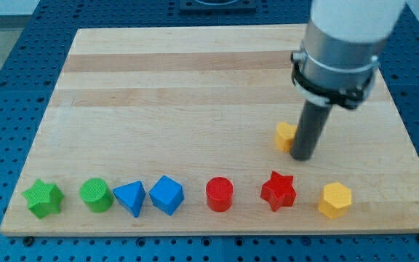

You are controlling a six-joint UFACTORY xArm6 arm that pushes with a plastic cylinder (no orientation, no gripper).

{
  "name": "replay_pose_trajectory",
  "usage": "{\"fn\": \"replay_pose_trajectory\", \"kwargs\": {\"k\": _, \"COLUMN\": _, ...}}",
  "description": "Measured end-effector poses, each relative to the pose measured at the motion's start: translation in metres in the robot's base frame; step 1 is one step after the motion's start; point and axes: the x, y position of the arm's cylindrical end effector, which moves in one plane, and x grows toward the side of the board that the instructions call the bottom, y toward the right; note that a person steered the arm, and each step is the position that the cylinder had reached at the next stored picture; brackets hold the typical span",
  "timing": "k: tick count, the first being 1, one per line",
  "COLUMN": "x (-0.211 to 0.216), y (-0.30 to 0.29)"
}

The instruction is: Move the yellow heart to top left

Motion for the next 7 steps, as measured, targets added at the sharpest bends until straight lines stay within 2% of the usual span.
{"fn": "replay_pose_trajectory", "kwargs": {"k": 1, "x": -0.035, "y": -0.012}}
{"fn": "replay_pose_trajectory", "kwargs": {"k": 2, "x": -0.048, "y": -0.058}}
{"fn": "replay_pose_trajectory", "kwargs": {"k": 4, "x": -0.122, "y": -0.089}}
{"fn": "replay_pose_trajectory", "kwargs": {"k": 5, "x": -0.127, "y": -0.142}}
{"fn": "replay_pose_trajectory", "kwargs": {"k": 7, "x": -0.101, "y": -0.135}}
